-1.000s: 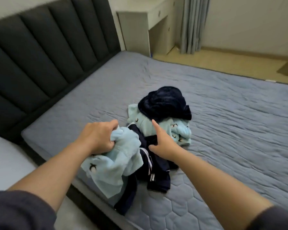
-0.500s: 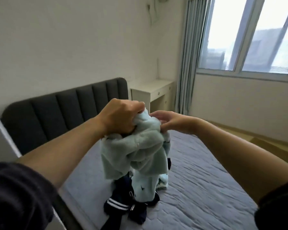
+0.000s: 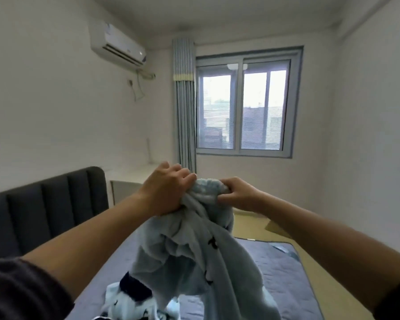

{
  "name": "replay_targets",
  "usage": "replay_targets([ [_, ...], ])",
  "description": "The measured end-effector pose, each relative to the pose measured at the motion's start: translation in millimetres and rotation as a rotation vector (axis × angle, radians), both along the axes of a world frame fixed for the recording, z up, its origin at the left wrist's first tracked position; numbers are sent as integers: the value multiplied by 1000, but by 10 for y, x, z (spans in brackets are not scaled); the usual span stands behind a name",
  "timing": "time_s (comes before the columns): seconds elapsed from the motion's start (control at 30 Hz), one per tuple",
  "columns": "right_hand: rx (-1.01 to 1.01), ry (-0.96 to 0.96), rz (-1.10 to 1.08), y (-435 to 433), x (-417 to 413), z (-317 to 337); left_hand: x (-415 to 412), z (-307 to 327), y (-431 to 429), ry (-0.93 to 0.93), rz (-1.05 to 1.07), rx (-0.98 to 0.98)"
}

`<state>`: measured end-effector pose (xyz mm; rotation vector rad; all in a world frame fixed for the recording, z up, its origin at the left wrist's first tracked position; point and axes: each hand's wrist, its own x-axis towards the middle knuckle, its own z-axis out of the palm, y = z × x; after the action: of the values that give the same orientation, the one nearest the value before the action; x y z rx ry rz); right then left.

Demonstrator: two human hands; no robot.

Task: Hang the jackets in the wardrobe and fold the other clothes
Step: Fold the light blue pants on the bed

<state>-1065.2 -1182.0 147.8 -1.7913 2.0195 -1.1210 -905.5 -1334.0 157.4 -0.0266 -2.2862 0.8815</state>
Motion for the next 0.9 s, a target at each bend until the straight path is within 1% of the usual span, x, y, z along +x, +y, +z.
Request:
replay_targets([
  [0.07,20,-58,-10,132,-53,106,-121,11,-12,-46,0,32],
  [0.1,104,-21,-26,210,-79,145,-173,24,-38,-85,8,60],
  [0.13,240,106,-73,310,-119,166,-212,34,-85,-144,30,74],
  [0.17,401,307,-146,418,-180,167,-231,37,-146,-213,51,81],
  [0.2,539,555,-244,537,-247,162,-237,23,-205,-283,58,100],
  [0.23,620,799,-339,654,-299,172,-235,-3,-243,-357,60,134],
  [0.27,652,1008,-406,759,-346,201,-241,-37,-260,-422,65,157],
  [0.3,662,1166,-442,836,-401,260,-256,-65,-266,-466,65,147],
  [0.33,666,1266,-458,904,-454,339,-278,-81,-265,-486,63,114],
  [0.37,670,1316,-469,969,-500,429,-298,-69,-271,-482,65,83],
  [0.43,669,1346,-509,1080,-554,577,-299,26,-339,-432,49,104],
  [0.5,607,1398,-541,1147,-607,617,-272,119,-433,-384,9,215],
  [0.57,517,1375,-551,1187,-648,642,-265,182,-499,-379,9,334],
  [0.6,459,1298,-544,1207,-663,668,-260,222,-512,-392,31,395],
  [0.67,371,1022,-504,1246,-694,748,-253,322,-556,-454,121,451],
  [0.7,375,887,-487,1269,-705,787,-238,361,-589,-522,184,474],
  [0.73,392,800,-475,1295,-715,823,-211,378,-632,-609,238,502],
  [0.77,414,767,-467,1320,-728,854,-184,362,-675,-697,295,518],
  [0.83,487,803,-476,1360,-745,905,-130,252,-724,-791,411,460],
  [0.9,578,894,-502,1403,-769,931,-94,158,-734,-741,452,347],
])
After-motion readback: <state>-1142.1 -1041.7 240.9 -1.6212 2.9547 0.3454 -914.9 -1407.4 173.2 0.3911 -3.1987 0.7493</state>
